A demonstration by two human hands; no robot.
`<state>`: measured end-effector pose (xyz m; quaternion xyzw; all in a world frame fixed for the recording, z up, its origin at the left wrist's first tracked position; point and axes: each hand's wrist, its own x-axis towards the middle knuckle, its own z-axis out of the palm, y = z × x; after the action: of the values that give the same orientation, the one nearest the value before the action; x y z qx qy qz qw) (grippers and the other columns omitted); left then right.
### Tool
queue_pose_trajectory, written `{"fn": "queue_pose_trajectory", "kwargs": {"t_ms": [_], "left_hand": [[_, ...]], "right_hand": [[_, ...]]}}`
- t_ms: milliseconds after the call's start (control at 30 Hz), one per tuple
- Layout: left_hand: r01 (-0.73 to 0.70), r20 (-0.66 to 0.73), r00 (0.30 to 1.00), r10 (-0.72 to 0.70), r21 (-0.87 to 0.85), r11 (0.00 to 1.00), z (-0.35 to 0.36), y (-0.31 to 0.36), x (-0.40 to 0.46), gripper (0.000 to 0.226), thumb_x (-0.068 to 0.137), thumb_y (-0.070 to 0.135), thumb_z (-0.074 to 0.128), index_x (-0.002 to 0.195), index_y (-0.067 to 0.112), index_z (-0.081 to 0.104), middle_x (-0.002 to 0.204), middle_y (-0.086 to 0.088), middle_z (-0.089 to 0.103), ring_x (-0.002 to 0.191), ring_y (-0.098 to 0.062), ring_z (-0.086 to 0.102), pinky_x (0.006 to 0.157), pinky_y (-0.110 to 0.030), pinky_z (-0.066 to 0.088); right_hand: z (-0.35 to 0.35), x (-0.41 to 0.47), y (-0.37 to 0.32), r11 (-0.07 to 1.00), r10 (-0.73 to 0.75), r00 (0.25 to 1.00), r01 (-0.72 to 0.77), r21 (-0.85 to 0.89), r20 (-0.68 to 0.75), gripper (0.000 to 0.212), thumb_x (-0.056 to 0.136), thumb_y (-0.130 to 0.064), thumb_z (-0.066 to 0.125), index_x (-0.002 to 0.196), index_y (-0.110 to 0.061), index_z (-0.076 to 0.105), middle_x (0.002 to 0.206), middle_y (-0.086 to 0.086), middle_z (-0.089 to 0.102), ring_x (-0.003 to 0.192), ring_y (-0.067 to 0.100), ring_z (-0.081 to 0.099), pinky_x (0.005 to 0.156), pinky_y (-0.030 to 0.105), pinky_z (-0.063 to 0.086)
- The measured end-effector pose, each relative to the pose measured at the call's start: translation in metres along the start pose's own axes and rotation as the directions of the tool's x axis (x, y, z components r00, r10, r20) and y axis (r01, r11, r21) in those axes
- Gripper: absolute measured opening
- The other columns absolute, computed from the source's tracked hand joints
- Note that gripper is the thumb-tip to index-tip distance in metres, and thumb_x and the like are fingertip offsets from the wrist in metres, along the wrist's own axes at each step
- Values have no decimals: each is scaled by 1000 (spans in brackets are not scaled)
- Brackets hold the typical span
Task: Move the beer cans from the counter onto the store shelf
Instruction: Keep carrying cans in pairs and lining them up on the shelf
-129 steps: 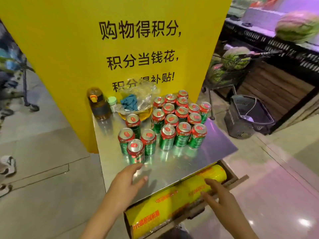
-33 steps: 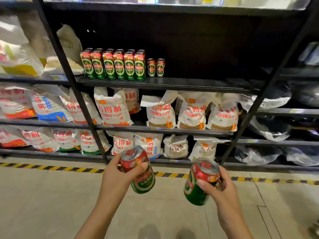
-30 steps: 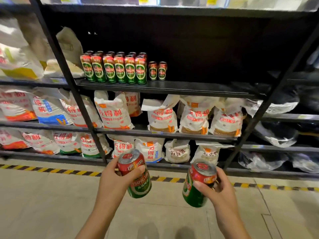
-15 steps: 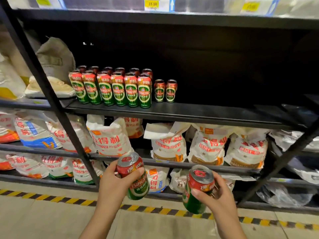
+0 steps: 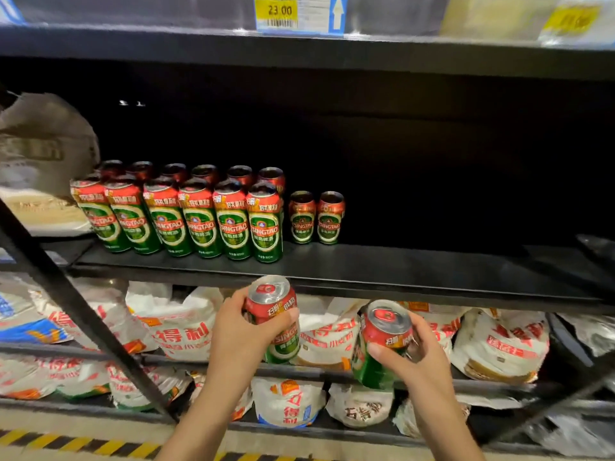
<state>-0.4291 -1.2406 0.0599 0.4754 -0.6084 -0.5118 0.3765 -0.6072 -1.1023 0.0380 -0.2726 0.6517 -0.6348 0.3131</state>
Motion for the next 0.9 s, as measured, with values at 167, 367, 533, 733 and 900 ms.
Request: {"fn": "queue_pose_trajectory", "kwargs": {"t_ms": [167,367,533,733,900], "left_hand": [[-13,-18,1000,13,10,1000,29,6,47,52,63,29,84,105,35,55,110,2,61,94,-7,59,72,-20,47],[-37,-66,997,39,30,999,63,10,96,51,59,30,86,96,44,52,108,5,60,92,-4,59,72,-18,45],[-43,-64,997,45,31,999,81,7,120,52,61,28,86,94,47,50,110,7,56,93,-3,57,75,-17,44],[-57,-69,996,63,85,995,88,0,143,54,60,39,85,106,42,56,110,10,59,97,-4,58,83,-26,49],[-84,-78,993,92,92,992,96,-2,156,45,61,38,84,94,48,55,104,14,63,94,-2,59,82,-26,49]], "right_hand": [[5,62,-9,999,-31,997,34,-31,74,62,65,-13,84,116,-32,53,112,-8,63,103,7,59,73,17,46],[12,130,-13,990,-89,982,106,-93,167,64,60,-25,85,116,-34,55,111,-11,65,102,5,62,86,25,51],[19,165,-9,981,-102,972,133,-139,210,60,68,-14,82,118,-32,54,113,-11,65,104,2,60,87,23,50],[32,192,-3,975,-113,973,147,-165,200,62,66,-15,84,119,-33,56,114,-14,65,107,0,59,99,31,47],[41,204,-1,978,-114,977,142,-155,180,61,66,-13,83,116,-36,56,111,-16,65,104,-5,58,99,29,47]]}}
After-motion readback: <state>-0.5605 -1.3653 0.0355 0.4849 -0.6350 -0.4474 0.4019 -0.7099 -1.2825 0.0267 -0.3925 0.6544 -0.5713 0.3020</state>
